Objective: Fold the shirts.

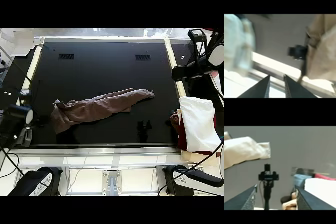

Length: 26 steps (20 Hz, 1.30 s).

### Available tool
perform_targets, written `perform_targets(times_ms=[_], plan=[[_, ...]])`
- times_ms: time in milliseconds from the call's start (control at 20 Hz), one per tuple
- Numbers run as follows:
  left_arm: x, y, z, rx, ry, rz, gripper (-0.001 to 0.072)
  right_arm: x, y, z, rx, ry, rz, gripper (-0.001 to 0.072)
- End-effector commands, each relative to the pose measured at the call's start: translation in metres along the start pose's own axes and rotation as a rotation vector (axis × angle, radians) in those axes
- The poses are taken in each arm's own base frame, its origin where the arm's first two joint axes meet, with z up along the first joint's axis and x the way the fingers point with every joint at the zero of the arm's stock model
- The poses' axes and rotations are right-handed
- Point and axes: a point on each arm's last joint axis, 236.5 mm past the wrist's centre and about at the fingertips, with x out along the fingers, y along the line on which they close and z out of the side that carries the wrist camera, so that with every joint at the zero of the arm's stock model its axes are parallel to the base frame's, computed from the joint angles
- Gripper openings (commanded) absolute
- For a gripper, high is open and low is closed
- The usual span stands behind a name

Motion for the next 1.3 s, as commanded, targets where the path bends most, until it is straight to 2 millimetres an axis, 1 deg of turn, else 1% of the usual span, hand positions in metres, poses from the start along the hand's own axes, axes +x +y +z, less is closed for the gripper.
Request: perform_targets(times_ms=[0,100,200,250,300,350,400,450,500,600,650,750,850,1100,1150,1250], plan=[[0.029,-0.036,-0.006,-0.073,-0.042,-0.164,0.0248,0.0,0.021,-0.009,0.003,0.015,0.091,0.0537],[0.038,-0.045,0.009,-0.155,-0.068,-0.226,0.0248,0.0,0.022,-0.009,-0.004,0.013,0.097,0.0537],[0.048,-0.055,0.011,-0.217,-0.033,-0.295,0.0248,0.0,0.023,-0.009,-0.008,0.013,0.1,0.0537],[0.045,-0.065,0.012,-0.223,-0.012,-0.35,0.0248,0.0,0.023,-0.009,-0.008,0.015,0.101,0.0537],[0.036,-0.079,0.018,-0.214,-0.015,-0.425,0.0291,0.0,0.023,-0.009,-0.008,0.017,0.101,0.0537],[0.025,-0.088,0.026,-0.194,-0.043,-0.475,0.0319,0.0,0.023,-0.009,-0.007,0.017,0.101,0.0537],[0.018,-0.087,0.038,-0.172,-0.097,-0.482,0.0374,0.0,0.023,-0.009,-0.007,0.016,0.101,0.0537],[0.019,-0.079,0.048,-0.168,-0.134,-0.457,0.0374,0.0,0.023,-0.009,-0.008,0.016,0.101,0.0537],[0.024,-0.073,0.049,-0.184,-0.131,-0.446,0.0373,0.0,0.024,-0.009,-0.007,0.016,0.103,0.0537],[0.044,-0.066,0.04,-0.21,-0.06,-0.424,0.0374,0.0,0.027,-0.009,-0.004,0.014,0.115,0.0536],[0.053,-0.066,0.036,-0.197,-0.037,-0.421,0.0374,-0.001,0.028,-0.009,-0.003,0.014,0.122,0.0536],[0.06,-0.078,0.034,-0.172,-0.014,-0.456,0.0372,-0.001,0.034,-0.008,0.002,0.012,0.145,0.0536],[0.06,-0.089,0.042,-0.18,-0.027,-0.503,0.0362,-0.002,0.039,-0.007,0.006,0.01,0.167,0.0536],[0.045,-0.08,0.079,-0.162,-0.12,-0.486,0.0362,-0.001,0.039,-0.006,0.008,0.006,0.17,0.0536],[0.044,-0.08,0.082,-0.162,-0.123,-0.487,0.0362,-0.001,0.039,-0.005,0.01,0.001,0.169,0.0536],[0.049,-0.081,0.075,-0.149,-0.091,-0.484,0.0362,-0.001,0.039,-0.003,0.017,-0.008,0.169,0.0536]])
